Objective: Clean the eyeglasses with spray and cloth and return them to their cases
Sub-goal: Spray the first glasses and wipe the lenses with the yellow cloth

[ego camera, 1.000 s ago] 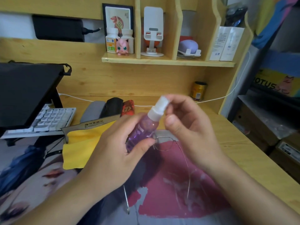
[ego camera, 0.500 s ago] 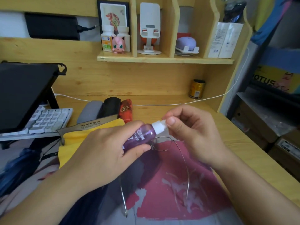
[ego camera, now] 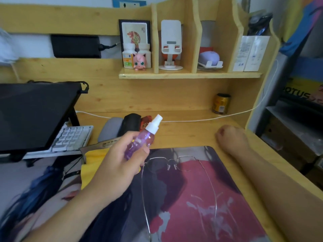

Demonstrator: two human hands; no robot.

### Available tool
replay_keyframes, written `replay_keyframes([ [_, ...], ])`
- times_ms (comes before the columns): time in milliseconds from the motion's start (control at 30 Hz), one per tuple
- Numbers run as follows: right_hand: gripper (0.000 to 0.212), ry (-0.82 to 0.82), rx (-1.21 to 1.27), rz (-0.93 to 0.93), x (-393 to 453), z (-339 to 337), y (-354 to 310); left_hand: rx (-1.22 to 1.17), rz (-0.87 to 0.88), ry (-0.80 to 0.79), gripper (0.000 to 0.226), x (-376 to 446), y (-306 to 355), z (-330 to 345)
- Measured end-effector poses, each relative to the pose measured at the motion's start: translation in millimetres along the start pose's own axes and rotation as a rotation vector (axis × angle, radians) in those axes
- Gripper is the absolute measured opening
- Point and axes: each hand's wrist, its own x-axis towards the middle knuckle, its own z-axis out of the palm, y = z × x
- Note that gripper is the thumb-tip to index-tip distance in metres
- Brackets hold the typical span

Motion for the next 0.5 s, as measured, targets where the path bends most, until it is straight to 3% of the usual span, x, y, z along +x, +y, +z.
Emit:
replay_keyframes([
  [100,0.030,-0.035,0.015,-0.008,1.8,4.6,2.4,-0.233,-0.034,0.023,0.020,3.3,1.9,0.7],
  [167,0.047,-0.046,0.043,0.043,-2.9,-4.4,-0.4,-0.326,-0.054,0.018,0.025,2.7,1.6,-0.1],
  [267,0.044,0.191,0.174,-0.062,-24.6,-29.9,-19.1,-0.357,-0.053,-0.017,0.036,0.9,-0.1,-0.5],
  [333,0.031,0.262,0.479,-0.233,-53.9,-55.0,-49.5,-0.372,-0.028,-0.044,0.038,0.0,-1.5,2.0],
  [433,0.025,-0.085,1.020,-0.513,-116.3,-84.6,-101.2,-0.376,0.001,-0.099,0.038,-3.9,-1.7,9.9],
  [500,0.026,-0.279,1.195,-0.644,-146.5,-91.3,-117.4,-0.323,0.039,-0.167,0.041,-8.9,-0.6,15.3],
])
